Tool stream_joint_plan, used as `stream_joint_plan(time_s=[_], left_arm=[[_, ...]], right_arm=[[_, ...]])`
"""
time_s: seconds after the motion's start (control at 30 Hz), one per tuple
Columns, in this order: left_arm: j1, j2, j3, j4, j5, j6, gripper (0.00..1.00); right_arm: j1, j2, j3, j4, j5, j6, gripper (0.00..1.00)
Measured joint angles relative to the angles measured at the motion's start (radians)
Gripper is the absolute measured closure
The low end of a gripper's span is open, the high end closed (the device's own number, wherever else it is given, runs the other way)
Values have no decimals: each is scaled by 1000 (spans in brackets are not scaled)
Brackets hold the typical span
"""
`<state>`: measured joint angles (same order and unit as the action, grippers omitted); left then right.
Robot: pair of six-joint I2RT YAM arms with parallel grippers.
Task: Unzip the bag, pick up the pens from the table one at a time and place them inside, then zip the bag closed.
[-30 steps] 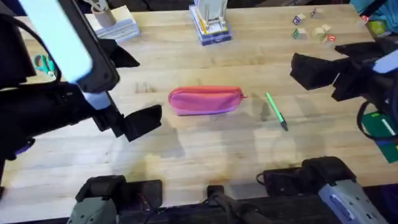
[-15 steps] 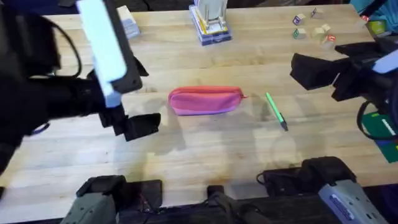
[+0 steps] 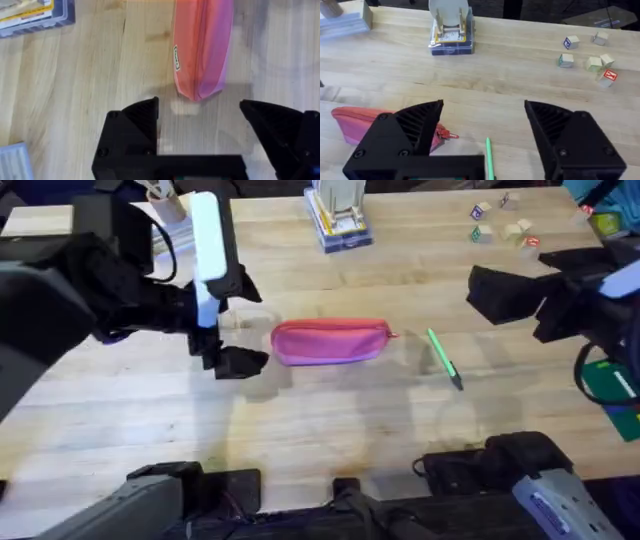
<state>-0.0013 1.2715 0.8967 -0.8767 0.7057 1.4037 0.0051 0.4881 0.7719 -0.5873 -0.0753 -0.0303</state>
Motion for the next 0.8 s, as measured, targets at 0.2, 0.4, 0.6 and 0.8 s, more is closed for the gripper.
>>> stream_joint_plan(time_s=[0.2, 0.4, 0.6, 0.8], left_arm=[[0, 102, 0, 29, 37, 7, 7], [0, 237, 0, 97, 114, 11, 7], [0, 294, 0, 129, 169, 11, 7], [0, 308, 0, 130, 193, 11, 8]], right_arm=[[0, 0, 0, 0, 0, 0, 4], [0, 0, 0, 0, -19, 0, 4], [0, 0, 0, 0, -23, 0, 4], [0, 0, 0, 0, -23, 0, 4]])
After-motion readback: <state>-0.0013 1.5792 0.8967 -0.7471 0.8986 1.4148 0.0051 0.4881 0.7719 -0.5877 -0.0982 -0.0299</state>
